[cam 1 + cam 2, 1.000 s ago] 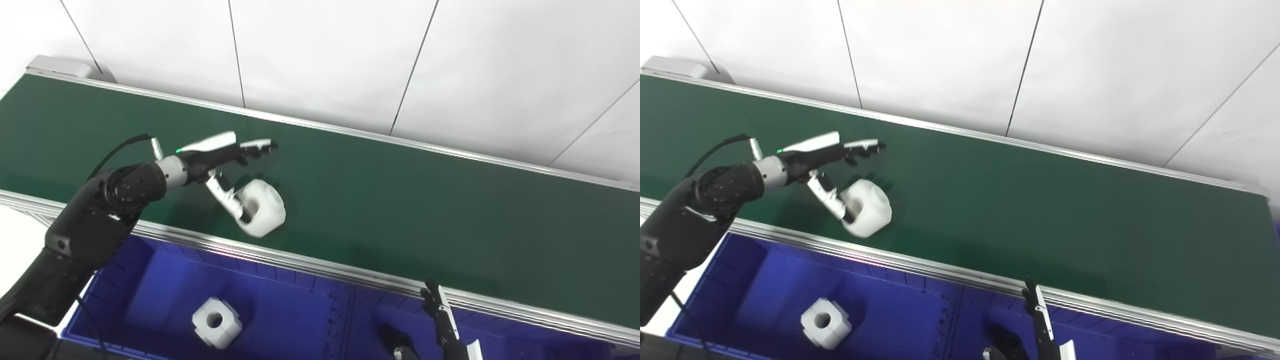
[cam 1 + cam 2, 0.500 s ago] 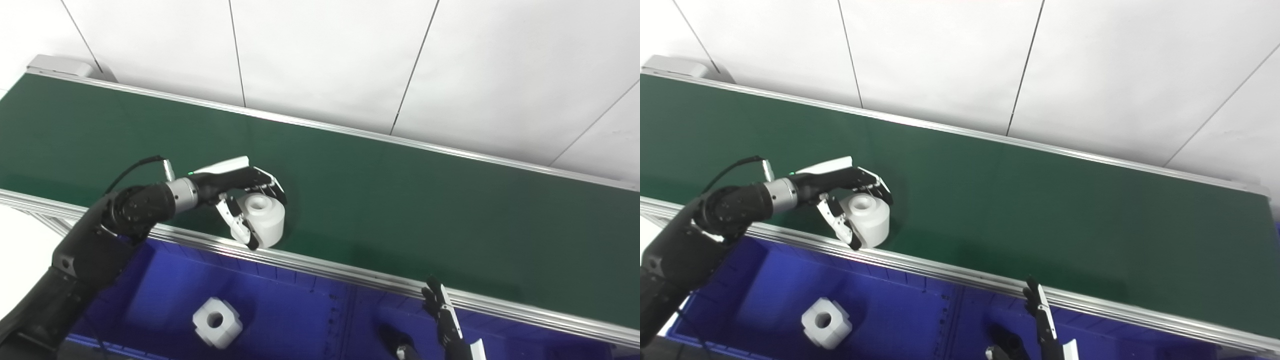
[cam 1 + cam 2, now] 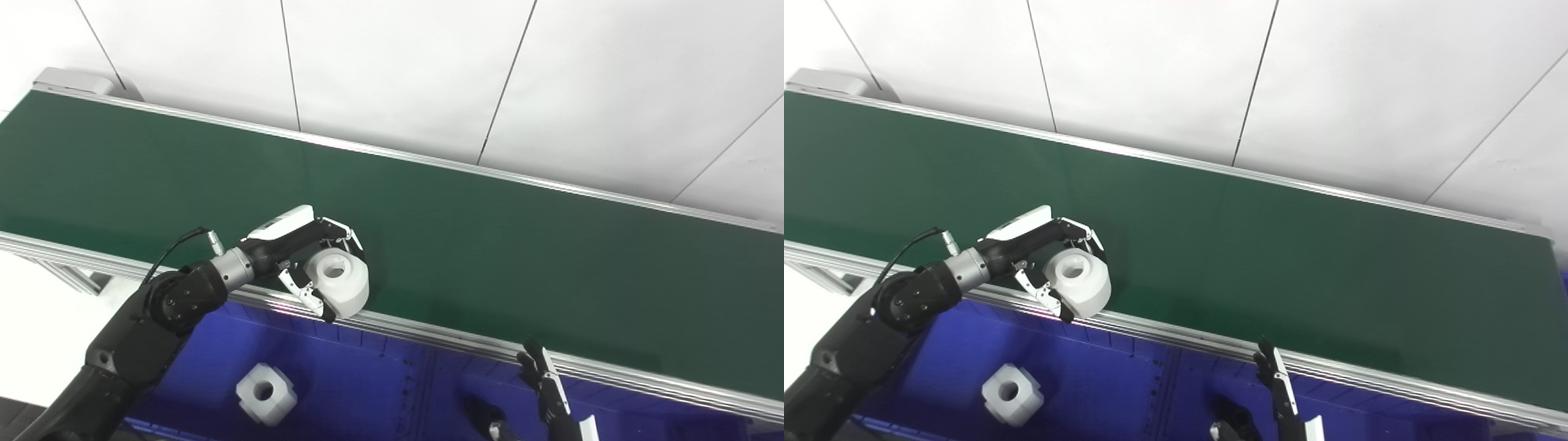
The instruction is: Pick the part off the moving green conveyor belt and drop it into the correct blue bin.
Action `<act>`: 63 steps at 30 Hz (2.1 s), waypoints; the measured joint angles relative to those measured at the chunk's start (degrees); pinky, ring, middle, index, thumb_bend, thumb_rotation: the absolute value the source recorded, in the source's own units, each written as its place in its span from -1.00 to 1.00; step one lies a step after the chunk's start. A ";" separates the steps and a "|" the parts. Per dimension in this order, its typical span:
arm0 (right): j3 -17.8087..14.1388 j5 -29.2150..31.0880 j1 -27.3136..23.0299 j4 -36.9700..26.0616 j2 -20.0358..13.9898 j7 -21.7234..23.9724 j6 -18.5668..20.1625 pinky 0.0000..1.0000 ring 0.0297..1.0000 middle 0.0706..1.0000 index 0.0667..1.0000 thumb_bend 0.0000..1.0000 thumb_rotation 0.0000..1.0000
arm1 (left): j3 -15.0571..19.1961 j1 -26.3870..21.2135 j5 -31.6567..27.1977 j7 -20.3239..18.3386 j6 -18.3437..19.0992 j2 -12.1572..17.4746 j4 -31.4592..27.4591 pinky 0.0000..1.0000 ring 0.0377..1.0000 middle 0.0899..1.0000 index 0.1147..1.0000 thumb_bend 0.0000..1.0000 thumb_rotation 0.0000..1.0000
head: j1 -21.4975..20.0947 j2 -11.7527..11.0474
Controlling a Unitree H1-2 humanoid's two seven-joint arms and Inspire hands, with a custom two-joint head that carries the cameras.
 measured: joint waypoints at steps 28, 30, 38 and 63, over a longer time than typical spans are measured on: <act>1.66 -2.57 0.47 -8.04 4.87 3.62 7.22 0.83 0.88 0.92 0.93 0.44 0.61 | 5.50 17.77 -13.66 -2.37 -1.58 0.18 -19.60 -0.13 -0.06 -0.11 -0.16 0.03 -1.00 | -18.64 11.08; 1.66 -2.50 0.46 -8.32 4.86 3.69 7.43 0.83 0.89 0.93 0.94 0.45 0.62 | 4.41 18.34 -12.99 -2.93 -1.76 0.18 -19.29 -0.15 -0.07 -0.12 -0.15 0.03 -1.00 | -18.11 11.42; 1.45 -1.46 0.58 -8.79 4.62 4.27 8.02 0.83 0.88 0.91 0.92 0.44 0.57 | 1.12 20.87 -1.59 -3.51 2.92 -0.26 -22.92 -0.16 -0.11 -0.17 -0.09 0.03 -1.00 | -15.13 10.03; 0.14 -1.65 1.60 -5.99 3.74 3.30 6.33 0.78 0.85 0.91 0.91 0.44 0.56 | -11.20 18.78 40.75 -7.81 20.83 -3.85 -26.94 1.00 0.97 0.98 0.96 0.84 0.93 | -11.69 4.40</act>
